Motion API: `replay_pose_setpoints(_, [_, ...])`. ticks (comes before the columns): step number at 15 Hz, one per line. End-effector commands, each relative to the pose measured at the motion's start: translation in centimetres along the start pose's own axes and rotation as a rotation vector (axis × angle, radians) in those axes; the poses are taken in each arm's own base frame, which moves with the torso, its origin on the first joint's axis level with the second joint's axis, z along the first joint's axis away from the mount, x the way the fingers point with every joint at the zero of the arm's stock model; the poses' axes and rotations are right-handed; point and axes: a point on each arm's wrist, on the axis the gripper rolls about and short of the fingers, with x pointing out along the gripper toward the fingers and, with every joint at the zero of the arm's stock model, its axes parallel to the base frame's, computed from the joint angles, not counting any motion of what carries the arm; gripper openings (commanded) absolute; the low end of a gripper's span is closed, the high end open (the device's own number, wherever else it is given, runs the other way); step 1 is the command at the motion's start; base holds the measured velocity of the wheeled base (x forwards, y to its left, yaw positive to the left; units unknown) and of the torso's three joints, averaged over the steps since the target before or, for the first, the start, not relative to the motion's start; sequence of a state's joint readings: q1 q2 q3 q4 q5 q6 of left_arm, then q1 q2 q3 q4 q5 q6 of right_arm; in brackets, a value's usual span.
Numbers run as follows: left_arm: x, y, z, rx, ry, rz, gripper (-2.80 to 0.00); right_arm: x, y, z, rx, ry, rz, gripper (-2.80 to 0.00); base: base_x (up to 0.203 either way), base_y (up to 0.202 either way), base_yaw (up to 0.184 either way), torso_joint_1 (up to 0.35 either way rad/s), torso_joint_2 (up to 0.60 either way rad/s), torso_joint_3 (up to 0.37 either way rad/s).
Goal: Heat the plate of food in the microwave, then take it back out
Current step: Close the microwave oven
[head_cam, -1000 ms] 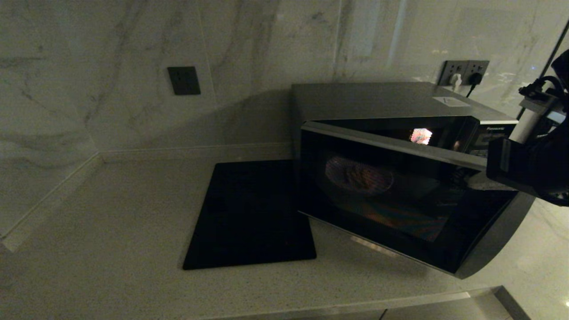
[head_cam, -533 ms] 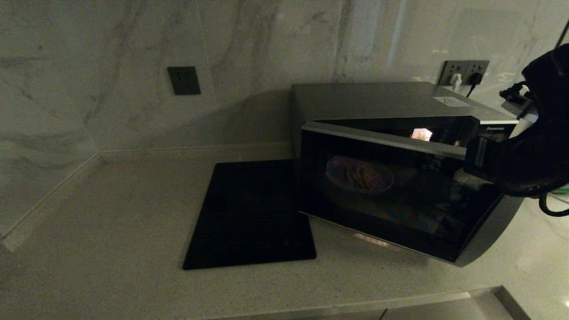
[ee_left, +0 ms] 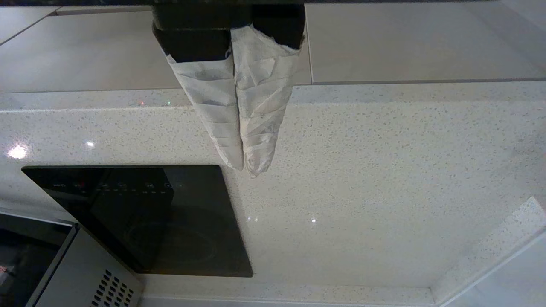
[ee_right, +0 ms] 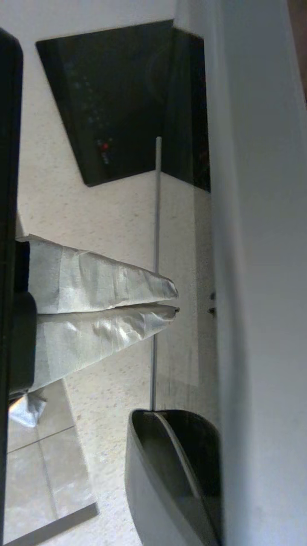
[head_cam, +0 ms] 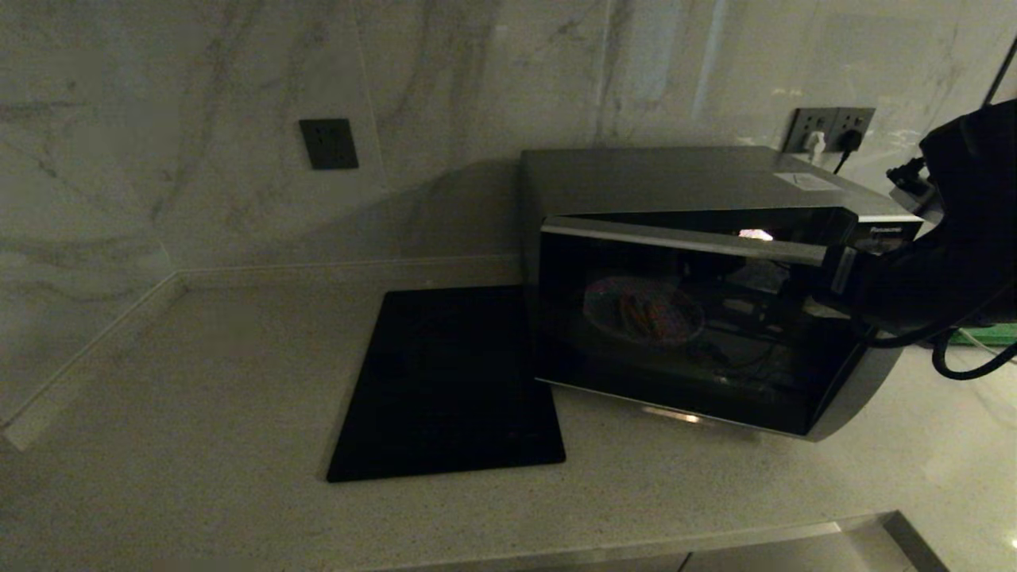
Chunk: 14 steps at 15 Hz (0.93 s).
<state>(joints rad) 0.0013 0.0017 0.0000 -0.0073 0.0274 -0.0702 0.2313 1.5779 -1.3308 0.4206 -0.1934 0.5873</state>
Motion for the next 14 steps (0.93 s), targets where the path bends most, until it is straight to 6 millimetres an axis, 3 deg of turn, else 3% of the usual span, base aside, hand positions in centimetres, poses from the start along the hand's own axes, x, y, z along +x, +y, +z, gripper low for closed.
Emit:
replay_pose_setpoints(1, [0.0, 0.0, 0.0, 0.0, -0.001, 0.0, -2.8, 0.4, -0.2, 0.2, 0.014, -0.024, 0.004, -2.8, 0.0, 0.0, 0.0, 0.0, 0.0, 0.0])
replay_pose_setpoints(8, [0.0, 0.0, 0.0, 0.0, -0.001, 0.002, -2.8, 3.0, 0.0, 0.1, 0.0, -0.105, 0.042, -2.8, 0.0, 0.0, 0.0, 0.0, 0.0, 0.0])
replay_pose_setpoints(14, [0.0, 0.0, 0.0, 0.0, -0.001, 0.0, -2.8, 5.4, -0.6, 1.3, 0.035, -0.17, 0.033, -2.8, 0.0, 0.0, 0.0, 0.0, 0.0, 0.0])
